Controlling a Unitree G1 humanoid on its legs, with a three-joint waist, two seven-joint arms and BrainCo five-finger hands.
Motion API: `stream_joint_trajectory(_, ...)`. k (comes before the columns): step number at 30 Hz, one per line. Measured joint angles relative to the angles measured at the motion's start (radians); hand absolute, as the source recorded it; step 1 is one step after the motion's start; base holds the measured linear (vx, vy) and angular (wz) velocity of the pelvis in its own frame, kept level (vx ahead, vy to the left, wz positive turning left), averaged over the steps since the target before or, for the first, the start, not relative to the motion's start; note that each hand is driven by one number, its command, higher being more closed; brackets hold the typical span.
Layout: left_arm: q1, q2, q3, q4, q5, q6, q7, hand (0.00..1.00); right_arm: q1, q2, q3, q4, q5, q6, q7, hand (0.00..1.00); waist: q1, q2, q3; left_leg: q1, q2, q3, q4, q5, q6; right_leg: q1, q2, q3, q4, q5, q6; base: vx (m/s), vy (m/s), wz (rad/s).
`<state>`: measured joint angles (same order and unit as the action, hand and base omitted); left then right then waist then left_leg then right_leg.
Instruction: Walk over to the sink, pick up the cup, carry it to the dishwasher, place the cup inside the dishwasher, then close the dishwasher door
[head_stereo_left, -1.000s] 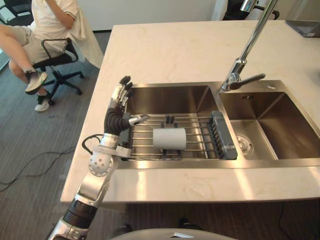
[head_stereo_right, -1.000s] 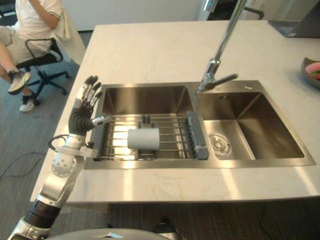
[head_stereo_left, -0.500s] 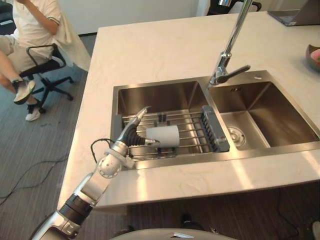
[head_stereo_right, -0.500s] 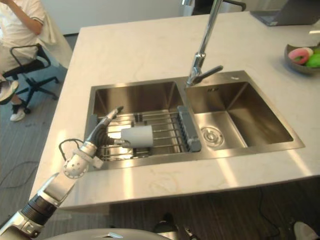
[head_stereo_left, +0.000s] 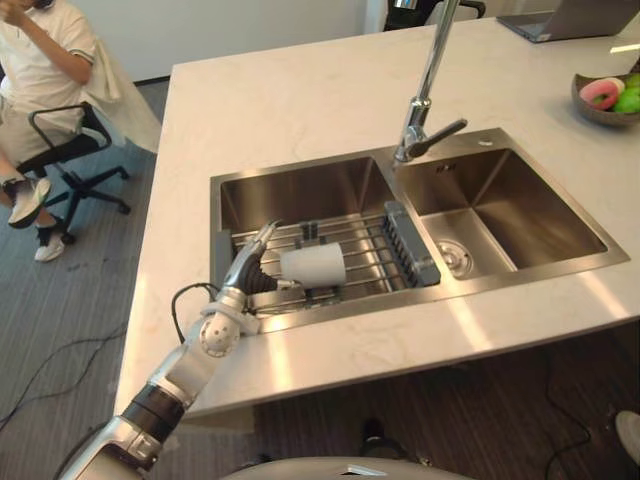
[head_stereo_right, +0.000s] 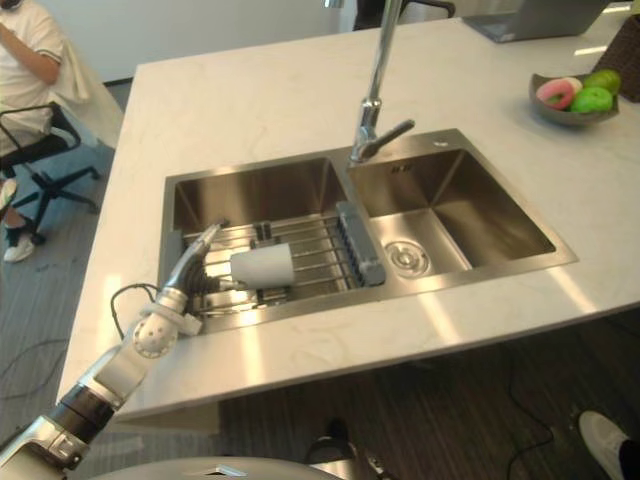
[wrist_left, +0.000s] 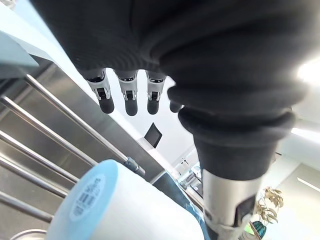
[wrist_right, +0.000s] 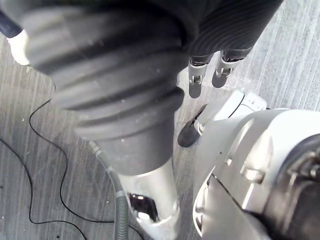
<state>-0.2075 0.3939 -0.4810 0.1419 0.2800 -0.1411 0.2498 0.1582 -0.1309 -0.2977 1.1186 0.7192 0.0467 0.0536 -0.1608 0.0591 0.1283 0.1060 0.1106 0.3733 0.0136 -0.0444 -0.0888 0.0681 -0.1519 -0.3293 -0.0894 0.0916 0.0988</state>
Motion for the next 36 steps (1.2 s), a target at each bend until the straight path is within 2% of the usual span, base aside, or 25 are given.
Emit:
stream_joint_trajectory(11, -0.043, 0.000, -0.052, 0.049, 0.003, 0.001, 0.006, 0.00, -0.001, 0.004, -0.024, 0.008, 0.002, -0.004, 0.001, 0.00, -0.013, 0.003, -0.002, 0.001, 0.000, 0.018, 0.000, -0.003, -0.002, -0.012, 0.002, 0.019, 0.000, 0.004, -0.002, 0.00, 0.000, -0.05)
stream_joint_trajectory(26, -0.085, 0.001, -0.148, 0.069, 0.077, -0.008, -0.015, 0.00, 0.000, 0.002, -0.041, 0.009, 0.002, -0.007, 0.011, 0.00, -0.034, 0.020, -0.013, 0.002, 0.000, 0.020, 0.001, -0.002, -0.002, -0.013, 0.001, 0.021, 0.000, 0.008, -0.002, 0.00, 0.000, 0.00)
stream_joint_trajectory(29, -0.095, 0.000, -0.151, 0.069, 0.077, 0.014, -0.039, 0.00, -0.002, 0.002, -0.040, 0.009, 0.002, -0.010, 0.011, 0.00, -0.034, 0.020, -0.013, 0.002, 0.000, 0.020, 0.001, -0.002, -0.002, -0.012, 0.001, 0.021, 0.000, 0.008, -0.002, 0.00, 0.000, 0.00)
stream_joint_trajectory(34, -0.125, -0.006, -0.158, 0.072, 0.097, 0.124, -0.088, 0.00, -0.005, 0.001, -0.037, 0.008, 0.025, -0.015, 0.010, 0.00, -0.038, 0.021, -0.013, 0.009, 0.000, 0.019, 0.002, -0.002, -0.002, -0.004, 0.001, 0.020, 0.000, 0.008, -0.002, 0.00, 0.000, 0.00)
stream_joint_trajectory(36, -0.125, -0.010, -0.151, 0.087, 0.095, 0.140, -0.094, 0.00, -0.003, -0.001, -0.029, 0.009, 0.034, -0.014, 0.009, 0.00, -0.042, 0.019, -0.013, 0.016, 0.000, 0.019, 0.001, -0.003, -0.003, 0.002, 0.001, 0.020, 0.000, 0.007, -0.002, 0.00, 0.000, 0.00)
